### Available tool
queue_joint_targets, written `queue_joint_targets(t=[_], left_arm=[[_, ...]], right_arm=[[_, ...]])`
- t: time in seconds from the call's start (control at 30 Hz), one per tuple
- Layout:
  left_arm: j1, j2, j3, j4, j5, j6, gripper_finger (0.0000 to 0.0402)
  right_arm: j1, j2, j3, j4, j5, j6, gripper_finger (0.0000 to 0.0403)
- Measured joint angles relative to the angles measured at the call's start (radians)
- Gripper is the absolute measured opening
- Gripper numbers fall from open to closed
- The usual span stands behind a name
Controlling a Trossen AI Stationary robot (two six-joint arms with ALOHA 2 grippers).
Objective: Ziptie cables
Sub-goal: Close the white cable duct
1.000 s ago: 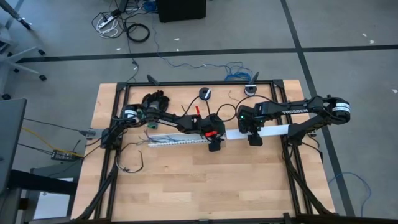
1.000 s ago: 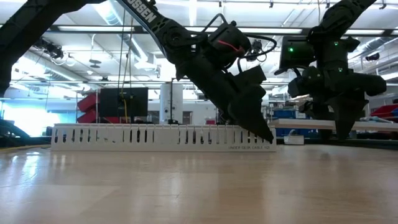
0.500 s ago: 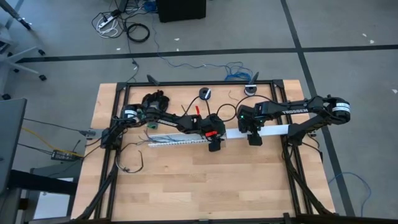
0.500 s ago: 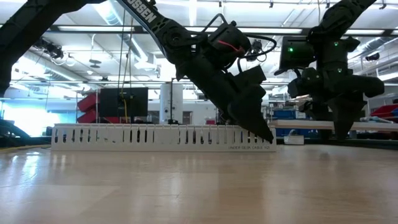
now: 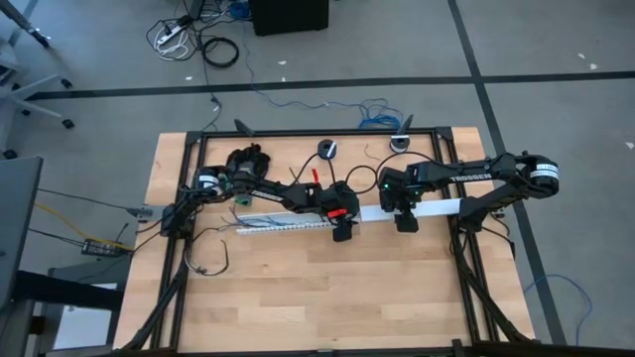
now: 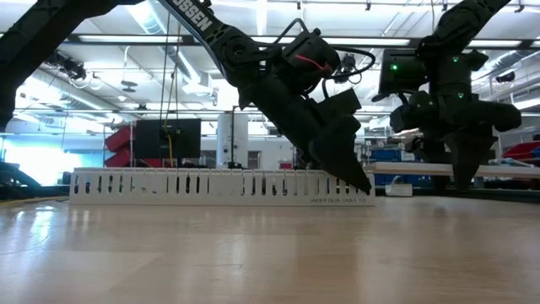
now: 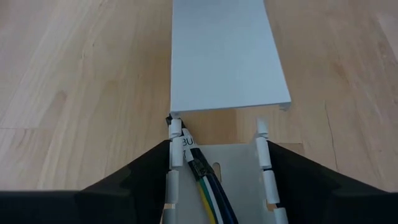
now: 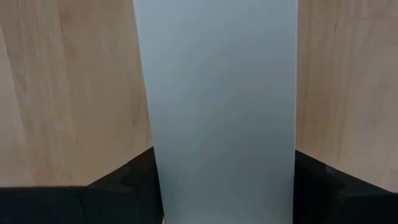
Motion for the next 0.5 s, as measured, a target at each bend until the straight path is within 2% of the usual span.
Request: queue_joint_targets(t=[0.13, 0.37, 0.5], left_arm=[[0.0, 0.0, 0.0, 0.0, 0.0, 0.0, 0.0232], [0.0, 0.0, -0.001, -0.001, 0.0, 0.0, 0.0232], [0.0, 0.0, 0.0, -0.003, 0.0, 0.008, 0.0232]], right_arm=[[0.0, 0.02, 0.0, 0.011, 0.001, 0.0, 0.0235], [0.017, 0.15, 0.018, 0.0, 0.034, 0.011, 0.0237], [0.032, 0.158, 0.05, -0.03, 0.067, 0.015, 0.0234]])
